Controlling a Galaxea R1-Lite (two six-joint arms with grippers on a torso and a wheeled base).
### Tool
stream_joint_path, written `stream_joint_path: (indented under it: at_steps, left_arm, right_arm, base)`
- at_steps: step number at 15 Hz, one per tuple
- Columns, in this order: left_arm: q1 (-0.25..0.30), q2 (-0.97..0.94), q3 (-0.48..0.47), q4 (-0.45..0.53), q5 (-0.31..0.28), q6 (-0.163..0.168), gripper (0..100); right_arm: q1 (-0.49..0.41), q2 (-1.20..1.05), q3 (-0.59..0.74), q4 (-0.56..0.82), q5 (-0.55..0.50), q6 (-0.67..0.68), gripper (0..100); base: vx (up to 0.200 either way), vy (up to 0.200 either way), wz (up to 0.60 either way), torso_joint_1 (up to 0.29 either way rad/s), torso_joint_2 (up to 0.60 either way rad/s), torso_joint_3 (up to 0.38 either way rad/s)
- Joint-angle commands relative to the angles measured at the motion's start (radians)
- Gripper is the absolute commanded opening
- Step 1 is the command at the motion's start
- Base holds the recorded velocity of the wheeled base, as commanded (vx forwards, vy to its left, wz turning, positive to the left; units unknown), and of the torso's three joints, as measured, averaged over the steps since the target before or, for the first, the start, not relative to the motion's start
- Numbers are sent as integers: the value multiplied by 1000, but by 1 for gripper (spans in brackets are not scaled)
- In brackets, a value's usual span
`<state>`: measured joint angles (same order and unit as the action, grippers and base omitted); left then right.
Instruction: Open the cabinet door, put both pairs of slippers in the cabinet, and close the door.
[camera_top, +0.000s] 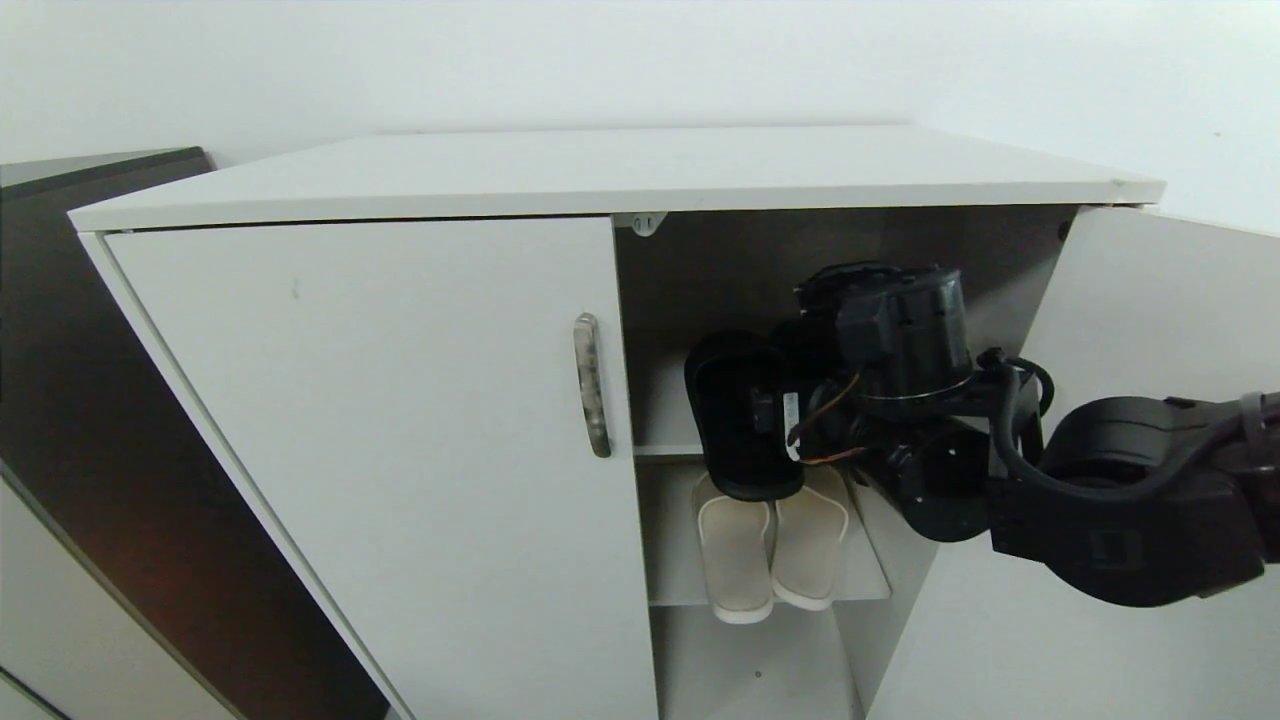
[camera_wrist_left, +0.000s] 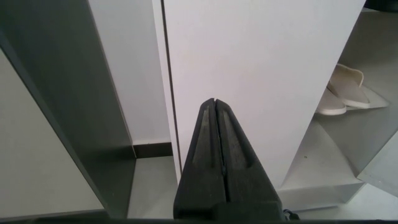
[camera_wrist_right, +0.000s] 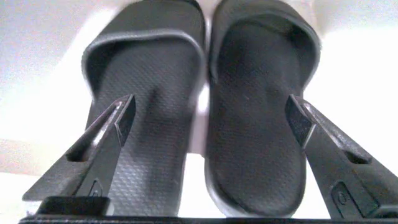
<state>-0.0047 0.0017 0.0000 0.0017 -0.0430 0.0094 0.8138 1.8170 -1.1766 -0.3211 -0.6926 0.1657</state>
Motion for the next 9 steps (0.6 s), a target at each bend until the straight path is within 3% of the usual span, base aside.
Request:
stream_joint_path:
  at_steps: [1, 2, 5, 9]
  left_arm:
    - [0, 0, 0, 0, 0, 0, 0]
    - [0, 0, 0, 0, -2, 0, 0]
    - [0, 0, 0, 0, -2, 1, 0]
    - [0, 0, 0, 0, -2, 3, 0]
  right_arm:
    - [25, -58, 103, -52, 4, 3, 100]
    - [42, -74, 164, -104, 7, -2, 0]
    - [107, -99, 261, -230, 4, -29, 0]
    - [140, -113, 275, -247, 1, -23, 0]
  base:
    - [0, 0, 0, 0, 0, 0]
    - [0, 0, 0, 0, 0, 0]
    - [0, 0, 0, 0, 0, 0]
    - [0, 0, 0, 0, 0, 0]
